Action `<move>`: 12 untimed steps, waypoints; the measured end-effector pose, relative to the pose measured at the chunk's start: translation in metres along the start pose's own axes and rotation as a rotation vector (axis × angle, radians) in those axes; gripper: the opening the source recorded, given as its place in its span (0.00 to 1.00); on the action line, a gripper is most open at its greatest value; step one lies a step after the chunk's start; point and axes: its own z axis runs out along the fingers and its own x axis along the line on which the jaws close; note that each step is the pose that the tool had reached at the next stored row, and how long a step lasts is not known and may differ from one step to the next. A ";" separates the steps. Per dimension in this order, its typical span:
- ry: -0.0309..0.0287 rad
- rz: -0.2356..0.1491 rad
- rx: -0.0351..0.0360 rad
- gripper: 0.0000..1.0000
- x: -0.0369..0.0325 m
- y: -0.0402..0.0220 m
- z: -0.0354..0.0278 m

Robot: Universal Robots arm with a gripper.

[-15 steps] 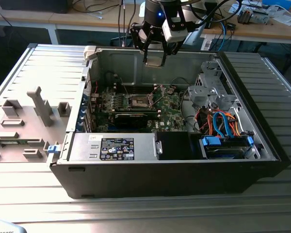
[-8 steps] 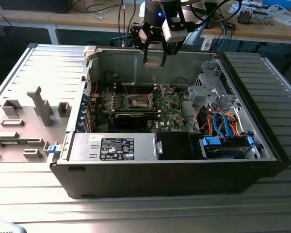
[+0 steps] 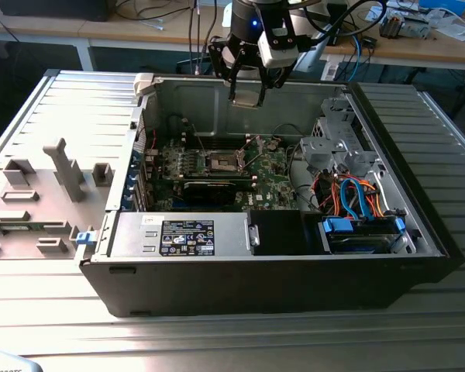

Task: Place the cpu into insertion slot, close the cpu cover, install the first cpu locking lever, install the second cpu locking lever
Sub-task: 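Place the cpu into insertion slot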

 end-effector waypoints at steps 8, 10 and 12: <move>-0.0006 0.007 -0.0001 0.55 0.0000 0.0000 0.0001; -0.0008 0.009 -0.0002 0.55 0.0000 0.0000 0.0001; -0.0010 0.011 -0.0002 0.55 0.0000 0.0000 0.0001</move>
